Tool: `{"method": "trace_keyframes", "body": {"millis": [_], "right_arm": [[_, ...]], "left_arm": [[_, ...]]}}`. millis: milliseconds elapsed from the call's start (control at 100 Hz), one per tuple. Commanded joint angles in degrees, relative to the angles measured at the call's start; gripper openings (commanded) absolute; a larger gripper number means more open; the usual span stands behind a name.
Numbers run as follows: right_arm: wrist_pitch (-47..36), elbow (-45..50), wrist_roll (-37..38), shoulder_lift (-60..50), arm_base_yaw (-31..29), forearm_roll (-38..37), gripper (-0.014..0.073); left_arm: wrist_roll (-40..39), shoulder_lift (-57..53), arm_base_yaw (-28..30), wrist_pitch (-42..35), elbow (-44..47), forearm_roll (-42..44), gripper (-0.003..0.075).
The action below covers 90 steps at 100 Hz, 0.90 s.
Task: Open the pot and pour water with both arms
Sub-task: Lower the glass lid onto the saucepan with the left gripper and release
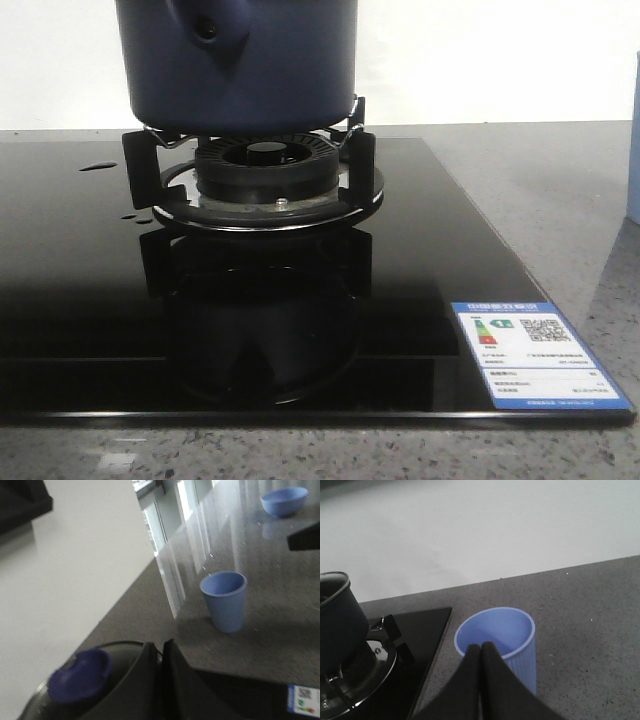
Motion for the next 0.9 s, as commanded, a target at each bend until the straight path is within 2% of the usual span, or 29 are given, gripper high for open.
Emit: {"method": "trace_keyframes", "body": {"millis": [0, 160, 330, 420, 520, 650, 750, 890], "right_arm": [[-2.7, -2.1, -0.3, 0.4, -0.3, 0.1, -0.0074], [-2.7, -2.1, -3.4, 0.4, -0.3, 0.1, -0.0074], [-3.0, -2.1, -6.3, 0.4, 1.9, 0.1, -0.0074], [-4.0, -2.0, -9.6, 0.4, 3.8, 0.1, -0.0074], [-6.9, -2.0, -12.8, 0.4, 6.0, 0.1, -0.0074], [-11.9, -2.0, -17.7, 0.2, 8.4, -0.1, -0.0074], [-15.2, -1.9, -17.7, -0.5, 8.8, -0.2, -0.0074], [-14.3, -1.9, -17.7, -0.7, 8.8, -0.2, -0.0074]], "left_arm": [[-5.1, -6.0, 0.1, -0.2, 2.5, 0.8, -0.0019], [-5.2, -17.7, 0.1, -8.1, 13.2, 0.3, -0.0019], [-11.9, -32.2, 0.1, -25.6, 25.3, -0.3, -0.0019], [-14.2, -39.6, 0.1, -31.9, 31.2, -0.3, -0.0019], [-15.1, -46.8, 0.1, -34.3, 36.8, -0.5, -0.0019], [-22.2, -55.4, 0.1, -39.3, 43.1, -0.5, -0.0019], [-23.1, -60.4, 0.1, -43.1, 46.6, -0.7, -0.0019], [-23.1, -64.3, 0.1, -44.7, 48.7, -1.0, -0.0019]]}}
